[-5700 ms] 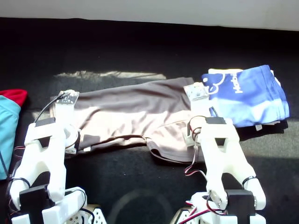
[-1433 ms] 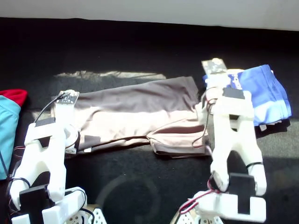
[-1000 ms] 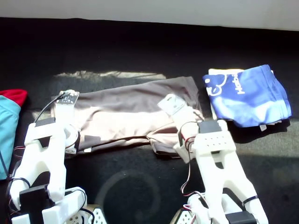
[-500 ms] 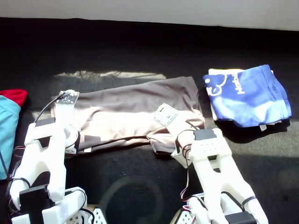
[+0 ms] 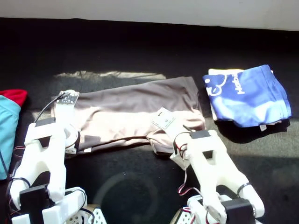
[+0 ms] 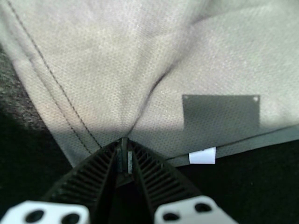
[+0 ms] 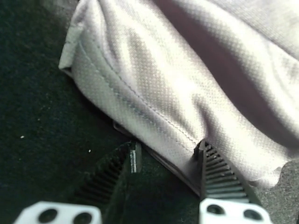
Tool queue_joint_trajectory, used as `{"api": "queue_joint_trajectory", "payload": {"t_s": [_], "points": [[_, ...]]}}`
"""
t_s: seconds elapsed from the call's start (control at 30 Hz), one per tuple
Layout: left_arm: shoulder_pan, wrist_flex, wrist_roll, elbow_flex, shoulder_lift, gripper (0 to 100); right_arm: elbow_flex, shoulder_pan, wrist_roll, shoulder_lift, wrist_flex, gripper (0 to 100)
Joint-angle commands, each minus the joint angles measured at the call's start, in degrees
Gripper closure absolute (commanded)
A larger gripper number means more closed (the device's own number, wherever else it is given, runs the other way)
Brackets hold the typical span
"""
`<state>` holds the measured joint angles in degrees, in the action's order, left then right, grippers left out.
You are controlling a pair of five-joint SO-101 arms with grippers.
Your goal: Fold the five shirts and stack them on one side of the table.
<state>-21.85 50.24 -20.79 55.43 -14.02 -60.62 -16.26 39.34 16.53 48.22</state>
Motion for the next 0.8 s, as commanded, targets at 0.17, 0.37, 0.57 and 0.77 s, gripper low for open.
{"api": "queue_joint_trajectory", "payload": {"t_s": [0.17,0.37,0.57,0.77], "points": [[0.4,-0.8,-0.1,0.3,0.3,99,4.5,0.2,0.4,-6.2,-0.3,98.7],[0.4,-0.8,-0.1,0.3,0.3,99,4.8,1.4,0.5,-0.7,2.4,99.1],[0.4,-0.8,-0.1,0.3,0.3,99,12.2,4.3,0.7,8.6,10.0,99.1],[0.4,-0.8,-0.1,0.3,0.3,99,23.1,4.2,0.5,2.7,10.1,99.1]]}}
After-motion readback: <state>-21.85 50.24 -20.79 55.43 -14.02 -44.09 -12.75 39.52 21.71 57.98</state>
